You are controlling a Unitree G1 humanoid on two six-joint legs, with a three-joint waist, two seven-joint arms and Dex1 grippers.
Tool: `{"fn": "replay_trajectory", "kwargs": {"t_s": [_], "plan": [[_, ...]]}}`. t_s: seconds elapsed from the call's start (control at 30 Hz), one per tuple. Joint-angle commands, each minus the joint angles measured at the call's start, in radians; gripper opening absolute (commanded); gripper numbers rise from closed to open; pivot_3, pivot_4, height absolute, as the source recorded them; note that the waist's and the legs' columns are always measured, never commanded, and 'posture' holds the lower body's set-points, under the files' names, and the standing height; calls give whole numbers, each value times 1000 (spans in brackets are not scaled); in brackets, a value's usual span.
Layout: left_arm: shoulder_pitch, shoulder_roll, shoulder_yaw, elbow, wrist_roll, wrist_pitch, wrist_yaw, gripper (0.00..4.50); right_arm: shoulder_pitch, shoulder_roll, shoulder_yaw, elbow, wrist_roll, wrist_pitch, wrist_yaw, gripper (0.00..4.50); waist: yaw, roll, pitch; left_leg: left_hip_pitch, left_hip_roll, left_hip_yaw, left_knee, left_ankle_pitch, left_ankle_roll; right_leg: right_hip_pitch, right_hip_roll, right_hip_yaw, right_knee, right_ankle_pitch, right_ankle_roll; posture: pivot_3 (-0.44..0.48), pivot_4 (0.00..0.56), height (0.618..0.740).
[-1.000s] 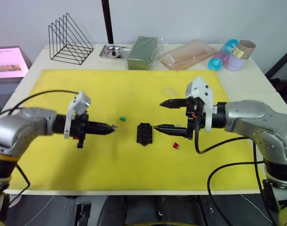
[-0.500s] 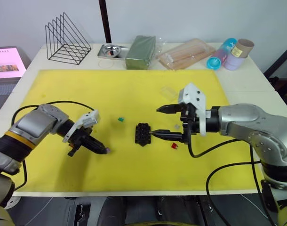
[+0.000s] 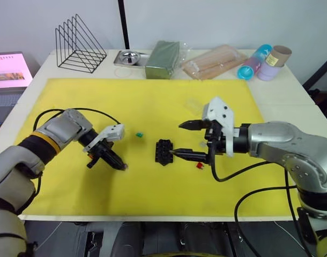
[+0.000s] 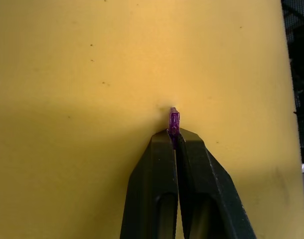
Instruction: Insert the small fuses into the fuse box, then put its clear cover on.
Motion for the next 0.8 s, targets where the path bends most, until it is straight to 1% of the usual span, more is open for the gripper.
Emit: {"fn": "replay_trajectory", "kwargs": {"t_s": [0.03, 0.07, 0.13, 0.23, 0.3, 0.33, 0.37, 0.43, 0.57, 0.63, 0.73, 0.8], "plan": [[-34, 10, 26, 32, -19, -7, -2, 1345, 1, 6, -23, -34, 11, -4, -12, 4500, 1, 0, 0, 0, 0, 0, 0, 0, 0, 0, 0, 0, 0, 0, 0, 0, 150, 740], [-36, 22, 39, 21, -36, 6, -2, 1644, 2, 6, -22, -35, 12, -4, -14, 4500, 2, 0, 0, 0, 0, 0, 0, 0, 0, 0, 0, 0, 0, 0, 0, 0, 150, 740], [-35, 41, 56, 1, -59, 25, -2, 2377, 3, 7, -21, -35, 14, -4, -16, 4500, 1, 0, 0, 0, 0, 0, 0, 0, 0, 0, 0, 0, 0, 0, 0, 0, 150, 740], [-25, 69, 79, -30, -82, 50, -2, 3304, 6, 7, -21, -38, 17, -5, -19, 4500, 0, 0, 0, 0, 0, 0, 0, 0, 0, 0, 0, 0, 0, 0, 0, 0, 150, 740], [31, 131, 166, -66, -108, 97, -2, 3966, 3, 12, -14, -31, 14, -9, -20, 4500, -3, 0, 0, 0, 0, 0, 0, 0, 0, 0, 0, 0, 0, 0, 0, 0, 150, 740], [54, 148, 206, -77, -113, 117, -2, 4312, 2, 14, -11, -28, 12, -11, -19, 4500, -9, 0, 0, 0, 0, 0, 0, 0, 0, 0, 0, 0, 0, 0, 0, 0, 150, 740], [80, 165, 261, -101, -135, 170, -2, 4464, 2, 13, -10, -27, 11, -12, -18, 4500, -12, 0, 0, 0, 1, 0, -1, 0, 0, -1, 0, 0, 0, 0, 0, 0, 150, 740], [137, 185, 369, -150, -168, 269, 6, 4464, 2, 10, -13, -27, 11, -14, -14, 4500, -17, 0, 0, 0, 1, 0, -2, 0, 0, -2, 0, 0, 0, 0, 0, 0, 150, 740], [289, 222, 603, -267, -277, 484, 109, 4464, -4, 1, -20, -18, 6, -22, -2, 4500, -24, 0, 0, -1, 2, -1, -3, 0, 0, -2, -1, -1, 0, 0, 1, 0, 150, 740], [367, 219, 718, -313, -336, 588, 192, 4464, -7, -2, -23, -14, 6, -24, 4, 4500, -27, -1, 1, -1, 2, -2, -2, 0, 0, -1, -2, -1, 0, 0, 1, 0, 150, 740], [538, 203, 909, -417, -460, 774, 344, 4464, -9, -8, -20, -11, 4, -29, 15, 4500, -32, -1, 1, -1, 2, -3, -2, 0, 0, -1, -2, -1, 0, 0, 1, 0, 150, 740], [629, 163, 1026, -466, -523, 874, 464, 4464, -11, -9, -18, -10, 5, -31, 21, 4500, -31, 0, 1, 0, 3, -3, -2, 0, 0, -1, -3, -1, 1, 0, 1, 0, 150, 740]]}}
